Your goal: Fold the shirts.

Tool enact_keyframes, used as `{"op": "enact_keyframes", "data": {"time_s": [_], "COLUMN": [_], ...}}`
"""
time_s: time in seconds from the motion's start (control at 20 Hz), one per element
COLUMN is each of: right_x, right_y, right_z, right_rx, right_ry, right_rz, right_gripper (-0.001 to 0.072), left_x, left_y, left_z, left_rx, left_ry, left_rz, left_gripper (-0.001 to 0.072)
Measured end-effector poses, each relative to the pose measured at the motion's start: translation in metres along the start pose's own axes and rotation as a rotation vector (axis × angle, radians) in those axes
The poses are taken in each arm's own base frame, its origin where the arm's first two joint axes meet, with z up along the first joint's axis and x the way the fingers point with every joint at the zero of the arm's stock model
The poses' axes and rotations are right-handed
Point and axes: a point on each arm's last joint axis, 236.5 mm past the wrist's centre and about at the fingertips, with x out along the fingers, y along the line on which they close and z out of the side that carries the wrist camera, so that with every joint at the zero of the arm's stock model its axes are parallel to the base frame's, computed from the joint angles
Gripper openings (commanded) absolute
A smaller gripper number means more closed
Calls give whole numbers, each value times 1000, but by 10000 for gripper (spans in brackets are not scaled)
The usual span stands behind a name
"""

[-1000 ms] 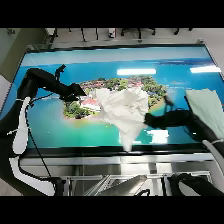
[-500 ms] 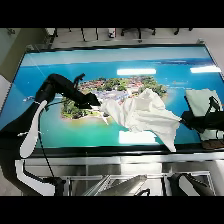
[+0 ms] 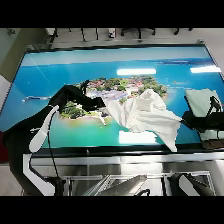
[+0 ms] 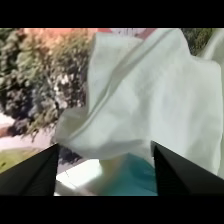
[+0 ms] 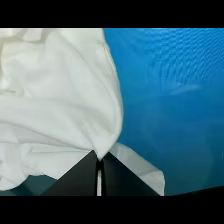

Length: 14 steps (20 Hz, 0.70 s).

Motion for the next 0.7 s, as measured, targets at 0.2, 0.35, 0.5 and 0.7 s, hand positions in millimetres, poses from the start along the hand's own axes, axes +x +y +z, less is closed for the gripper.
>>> {"op": "enact_keyframes", "data": {"time_s": [0.2, 0.35, 0.5, 0.7], "right_x": [0, -1, -22, -135], "right_y": [5, 11, 46, 143], "right_z": [1, 3, 16, 69], "right_rx": [-1, -6, -31, -213], "right_ry": [-5, -11, -59, -309], "right_rz": [23, 43, 160, 380], "right_gripper": [24, 24, 24, 24], "left_x": [24, 22, -26, -202], "left_y": [-7, -12, -37, -112], "left_z": [-7, -15, -2, 36], "left_rx": [17, 27, 76, 198], "left_ry": [87, 133, 70, -298], "left_rz": [-23, -37, -61, -90], "left_gripper": [97, 57, 24, 23]}}
